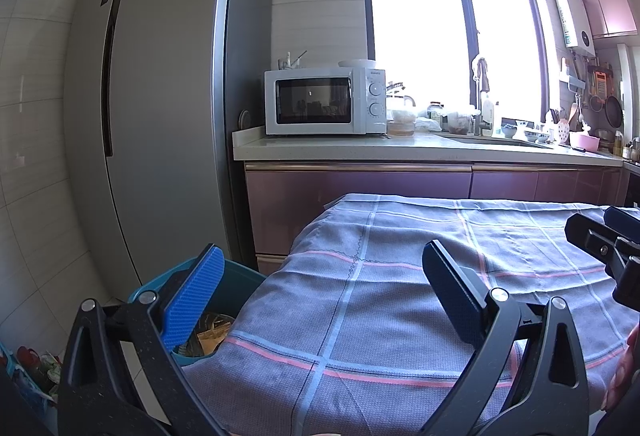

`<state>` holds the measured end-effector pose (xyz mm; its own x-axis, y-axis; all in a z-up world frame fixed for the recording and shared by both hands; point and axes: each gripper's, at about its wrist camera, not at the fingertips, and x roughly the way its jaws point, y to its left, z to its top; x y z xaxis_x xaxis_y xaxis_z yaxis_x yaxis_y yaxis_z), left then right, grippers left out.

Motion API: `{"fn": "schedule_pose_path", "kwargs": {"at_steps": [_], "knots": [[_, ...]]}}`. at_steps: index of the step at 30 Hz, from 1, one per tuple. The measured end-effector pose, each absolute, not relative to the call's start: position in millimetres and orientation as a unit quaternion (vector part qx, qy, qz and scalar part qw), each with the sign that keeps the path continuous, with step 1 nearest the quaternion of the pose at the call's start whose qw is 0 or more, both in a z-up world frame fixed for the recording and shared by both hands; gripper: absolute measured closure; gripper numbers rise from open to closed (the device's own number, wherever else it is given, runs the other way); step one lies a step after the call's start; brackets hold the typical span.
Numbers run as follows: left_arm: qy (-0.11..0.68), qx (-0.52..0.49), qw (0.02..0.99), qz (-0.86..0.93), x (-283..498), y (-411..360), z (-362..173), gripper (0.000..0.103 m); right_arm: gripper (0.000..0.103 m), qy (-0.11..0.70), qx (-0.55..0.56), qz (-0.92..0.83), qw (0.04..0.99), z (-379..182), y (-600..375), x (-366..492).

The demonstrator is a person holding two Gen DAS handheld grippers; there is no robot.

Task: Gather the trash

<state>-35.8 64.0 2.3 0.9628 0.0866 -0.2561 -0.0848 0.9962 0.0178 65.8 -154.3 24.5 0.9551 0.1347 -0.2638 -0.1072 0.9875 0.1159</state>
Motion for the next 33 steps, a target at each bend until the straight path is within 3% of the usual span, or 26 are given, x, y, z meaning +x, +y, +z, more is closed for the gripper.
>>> {"fn": "schedule_pose_path", "kwargs": {"at_steps": [33], "knots": [[0.131,0.006,0.990,0.042,-34.3,62.5,0.1,0.005,0.007,0.137,0.052,0.058,0.987,23.4,-153.9,63.4]]}}
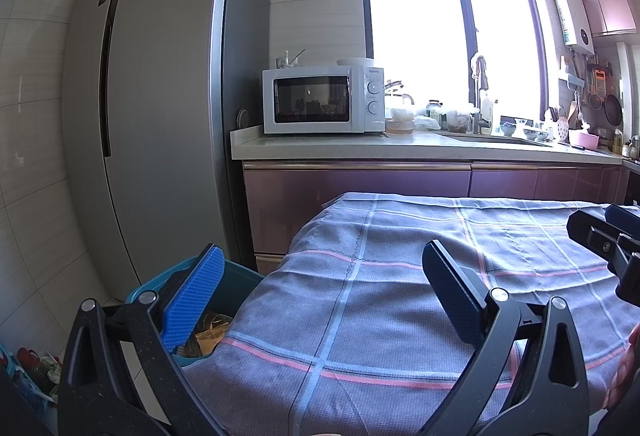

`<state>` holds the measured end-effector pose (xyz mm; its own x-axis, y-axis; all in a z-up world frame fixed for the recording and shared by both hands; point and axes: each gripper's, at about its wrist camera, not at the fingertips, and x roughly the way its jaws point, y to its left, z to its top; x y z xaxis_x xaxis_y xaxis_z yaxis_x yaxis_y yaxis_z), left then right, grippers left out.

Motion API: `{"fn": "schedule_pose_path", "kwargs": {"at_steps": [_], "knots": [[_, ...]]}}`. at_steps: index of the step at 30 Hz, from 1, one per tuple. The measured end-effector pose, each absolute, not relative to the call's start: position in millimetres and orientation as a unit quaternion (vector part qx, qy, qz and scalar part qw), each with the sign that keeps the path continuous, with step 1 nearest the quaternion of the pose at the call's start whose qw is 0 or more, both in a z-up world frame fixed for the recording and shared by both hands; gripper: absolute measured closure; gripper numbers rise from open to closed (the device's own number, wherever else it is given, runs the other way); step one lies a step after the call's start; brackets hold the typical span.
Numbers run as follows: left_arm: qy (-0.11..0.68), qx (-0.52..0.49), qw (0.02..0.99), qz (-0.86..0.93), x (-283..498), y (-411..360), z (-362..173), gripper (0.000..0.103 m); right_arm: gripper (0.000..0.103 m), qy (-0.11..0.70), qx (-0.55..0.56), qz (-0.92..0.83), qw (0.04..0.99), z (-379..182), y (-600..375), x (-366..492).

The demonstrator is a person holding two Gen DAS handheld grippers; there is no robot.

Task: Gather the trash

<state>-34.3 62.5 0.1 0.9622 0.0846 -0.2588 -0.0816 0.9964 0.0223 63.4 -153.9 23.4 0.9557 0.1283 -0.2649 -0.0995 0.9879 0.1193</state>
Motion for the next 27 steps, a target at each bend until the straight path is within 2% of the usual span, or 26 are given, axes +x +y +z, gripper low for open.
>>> {"fn": "schedule_pose_path", "kwargs": {"at_steps": [21,27], "knots": [[0.142,0.008,0.989,0.033,-27,60,-2,0.005,0.007,0.140,0.058,0.052,0.987,22,-155,62],[0.171,0.012,0.985,0.015,-14,53,-5,0.005,0.007,0.149,0.060,0.041,0.986,18,-163,64]]}}
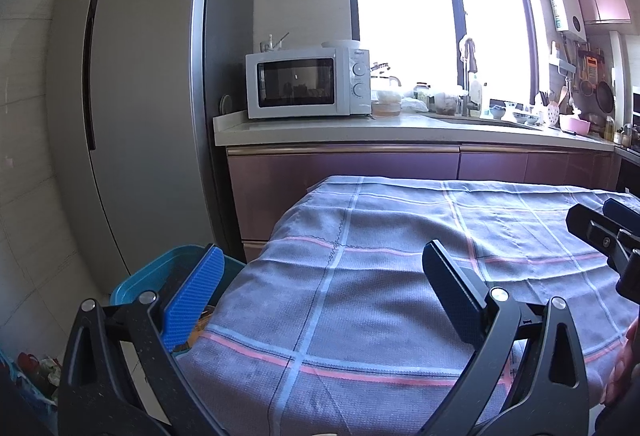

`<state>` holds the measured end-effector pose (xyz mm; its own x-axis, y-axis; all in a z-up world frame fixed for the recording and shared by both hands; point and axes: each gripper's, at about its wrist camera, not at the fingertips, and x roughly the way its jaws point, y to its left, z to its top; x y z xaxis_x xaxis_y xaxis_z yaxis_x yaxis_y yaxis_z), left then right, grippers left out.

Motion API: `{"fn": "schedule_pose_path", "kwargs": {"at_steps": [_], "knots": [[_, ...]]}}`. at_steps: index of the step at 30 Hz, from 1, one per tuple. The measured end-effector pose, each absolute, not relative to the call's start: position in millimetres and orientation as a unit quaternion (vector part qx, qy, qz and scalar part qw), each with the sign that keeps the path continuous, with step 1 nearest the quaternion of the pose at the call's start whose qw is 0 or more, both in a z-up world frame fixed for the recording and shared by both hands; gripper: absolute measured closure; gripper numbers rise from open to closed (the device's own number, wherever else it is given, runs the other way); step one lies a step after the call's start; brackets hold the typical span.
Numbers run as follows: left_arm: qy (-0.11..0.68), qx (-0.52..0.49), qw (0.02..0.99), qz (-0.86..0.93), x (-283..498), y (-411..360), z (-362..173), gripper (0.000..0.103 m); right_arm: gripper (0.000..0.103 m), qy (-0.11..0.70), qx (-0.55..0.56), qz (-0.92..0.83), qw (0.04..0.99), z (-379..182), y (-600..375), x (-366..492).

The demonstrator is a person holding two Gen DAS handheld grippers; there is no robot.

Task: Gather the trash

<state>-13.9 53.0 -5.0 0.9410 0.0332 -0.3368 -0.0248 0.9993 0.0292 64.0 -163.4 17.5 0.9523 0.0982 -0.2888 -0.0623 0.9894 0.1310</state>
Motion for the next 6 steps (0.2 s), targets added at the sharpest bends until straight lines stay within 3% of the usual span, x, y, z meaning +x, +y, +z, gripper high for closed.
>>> {"fn": "schedule_pose_path", "kwargs": {"at_steps": [6], "knots": [[0.270,0.020,0.962,-0.028,40,37,-17,0.005,0.007,0.199,0.072,0.010,0.977,7,-199,74]]}}
